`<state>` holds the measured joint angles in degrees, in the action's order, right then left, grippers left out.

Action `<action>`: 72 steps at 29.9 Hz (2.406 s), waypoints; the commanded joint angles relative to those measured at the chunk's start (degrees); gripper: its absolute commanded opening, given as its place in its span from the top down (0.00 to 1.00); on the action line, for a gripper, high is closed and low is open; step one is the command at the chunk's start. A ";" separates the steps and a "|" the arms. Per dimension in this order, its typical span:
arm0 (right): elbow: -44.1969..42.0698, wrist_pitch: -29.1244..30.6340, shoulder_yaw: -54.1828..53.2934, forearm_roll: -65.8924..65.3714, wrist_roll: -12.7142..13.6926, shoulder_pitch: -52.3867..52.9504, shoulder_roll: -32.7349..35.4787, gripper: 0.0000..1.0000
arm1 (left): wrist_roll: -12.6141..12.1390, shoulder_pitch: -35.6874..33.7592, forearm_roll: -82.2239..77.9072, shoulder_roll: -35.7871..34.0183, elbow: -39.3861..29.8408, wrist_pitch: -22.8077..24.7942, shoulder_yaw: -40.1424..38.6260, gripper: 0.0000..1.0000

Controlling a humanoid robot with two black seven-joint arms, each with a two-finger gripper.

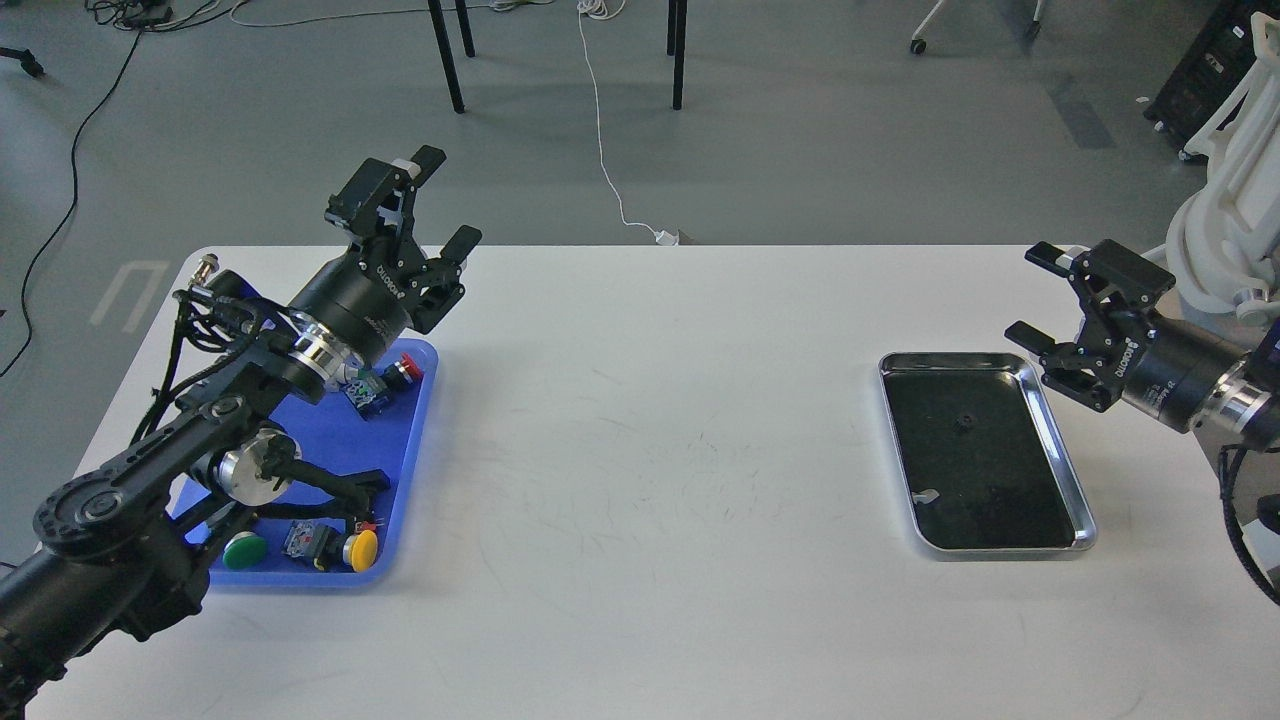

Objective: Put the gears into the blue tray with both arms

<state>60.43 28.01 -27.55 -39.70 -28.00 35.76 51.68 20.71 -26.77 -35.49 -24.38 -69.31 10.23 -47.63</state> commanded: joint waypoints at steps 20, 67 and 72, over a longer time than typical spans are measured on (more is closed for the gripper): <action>-16.91 -3.84 56.35 -43.00 0.00 38.15 -18.27 0.02 | -0.05 1.72 -0.20 -0.15 -0.03 0.14 -1.68 0.02; -25.10 -5.87 60.15 -42.21 0.00 33.05 -26.54 0.46 | 0.12 1.89 0.07 -0.85 -0.03 1.54 -2.03 0.02; -25.10 -5.87 60.06 -42.21 0.00 33.05 -26.45 0.47 | 0.12 1.89 0.07 -0.85 -0.03 1.54 -2.03 0.02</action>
<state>35.33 22.15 32.56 -81.91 -28.00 68.83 25.16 20.83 -24.87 -35.42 -25.22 -69.35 11.79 -49.66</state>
